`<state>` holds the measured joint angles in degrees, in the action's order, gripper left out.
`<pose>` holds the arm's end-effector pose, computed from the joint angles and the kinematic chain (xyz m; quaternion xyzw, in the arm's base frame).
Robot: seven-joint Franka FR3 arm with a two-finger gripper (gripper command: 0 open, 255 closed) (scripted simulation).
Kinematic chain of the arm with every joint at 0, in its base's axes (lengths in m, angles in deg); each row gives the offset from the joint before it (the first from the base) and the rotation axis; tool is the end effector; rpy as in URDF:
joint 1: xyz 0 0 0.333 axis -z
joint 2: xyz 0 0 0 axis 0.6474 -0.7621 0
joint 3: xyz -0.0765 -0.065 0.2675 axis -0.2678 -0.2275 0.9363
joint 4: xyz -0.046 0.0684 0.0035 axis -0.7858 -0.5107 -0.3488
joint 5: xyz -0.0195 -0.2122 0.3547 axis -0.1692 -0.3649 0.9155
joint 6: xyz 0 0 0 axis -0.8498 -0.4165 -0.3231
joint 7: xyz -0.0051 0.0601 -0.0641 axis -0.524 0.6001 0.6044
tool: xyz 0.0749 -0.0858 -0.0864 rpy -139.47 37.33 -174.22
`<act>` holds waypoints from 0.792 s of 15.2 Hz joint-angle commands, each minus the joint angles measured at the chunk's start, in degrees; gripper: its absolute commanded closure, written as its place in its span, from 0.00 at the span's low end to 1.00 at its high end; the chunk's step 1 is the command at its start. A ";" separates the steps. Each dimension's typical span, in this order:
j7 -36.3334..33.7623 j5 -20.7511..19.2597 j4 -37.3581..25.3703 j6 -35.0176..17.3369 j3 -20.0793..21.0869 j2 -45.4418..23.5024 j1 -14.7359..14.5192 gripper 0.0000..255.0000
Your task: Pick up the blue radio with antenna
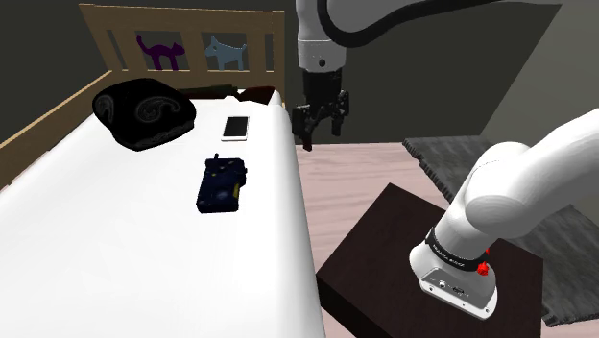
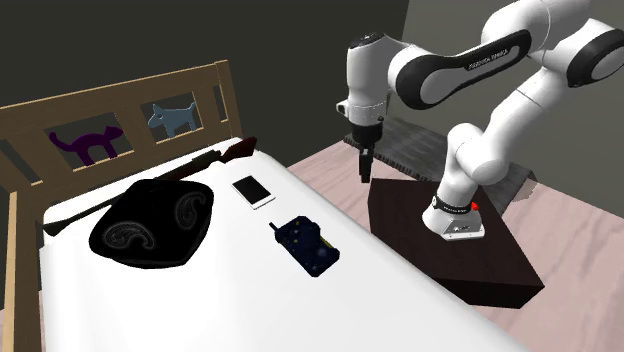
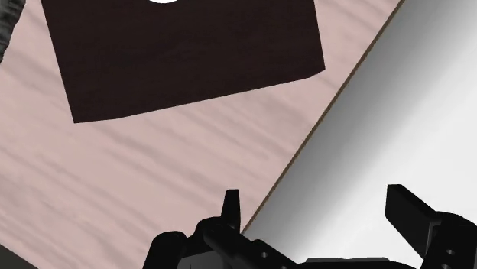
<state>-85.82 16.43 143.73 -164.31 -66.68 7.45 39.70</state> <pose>0.4003 0.1452 0.4307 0.9948 -0.0775 -0.0663 0.0049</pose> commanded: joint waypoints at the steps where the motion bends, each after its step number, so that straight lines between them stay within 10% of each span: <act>1: -5.34 0.71 -1.48 -3.23 2.54 -3.49 0.30 0.00; 12: -33.31 -6.71 -18.00 -13.83 11.53 -26.16 2.47 0.00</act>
<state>-115.72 10.92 128.26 -178.06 -55.94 -16.47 42.36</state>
